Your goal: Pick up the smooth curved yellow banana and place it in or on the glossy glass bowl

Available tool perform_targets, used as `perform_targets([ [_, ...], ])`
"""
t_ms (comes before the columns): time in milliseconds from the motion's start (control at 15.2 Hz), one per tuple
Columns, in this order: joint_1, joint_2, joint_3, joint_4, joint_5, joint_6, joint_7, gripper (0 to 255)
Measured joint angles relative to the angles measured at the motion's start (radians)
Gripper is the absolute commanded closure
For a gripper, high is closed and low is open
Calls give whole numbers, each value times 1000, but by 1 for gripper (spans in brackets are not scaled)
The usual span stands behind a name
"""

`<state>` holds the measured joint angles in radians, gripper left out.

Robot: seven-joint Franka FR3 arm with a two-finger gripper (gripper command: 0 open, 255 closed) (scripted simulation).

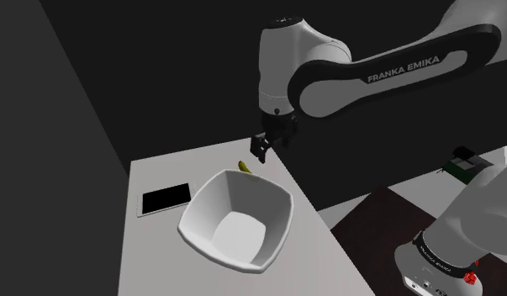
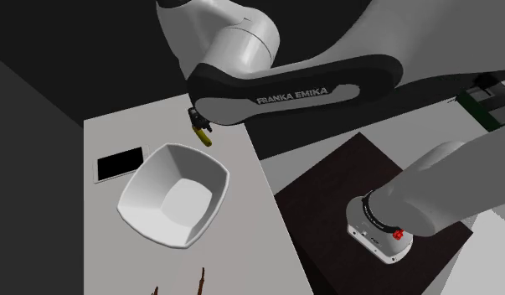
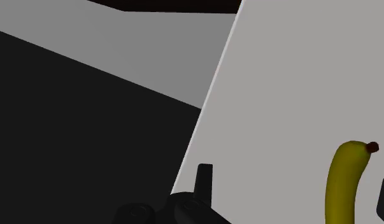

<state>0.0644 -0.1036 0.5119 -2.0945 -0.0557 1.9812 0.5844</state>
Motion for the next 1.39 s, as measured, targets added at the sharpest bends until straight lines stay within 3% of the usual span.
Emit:
perform_targets([
  [396, 44, 229, 44, 171, -135, 19, 156, 0],
  [858, 52, 271, 33, 138, -173, 98, 189, 0],
  [1320, 57, 299, 29, 135, -180, 105, 190, 0],
  [1386, 57, 299, 29, 135, -180, 105, 189, 255],
])
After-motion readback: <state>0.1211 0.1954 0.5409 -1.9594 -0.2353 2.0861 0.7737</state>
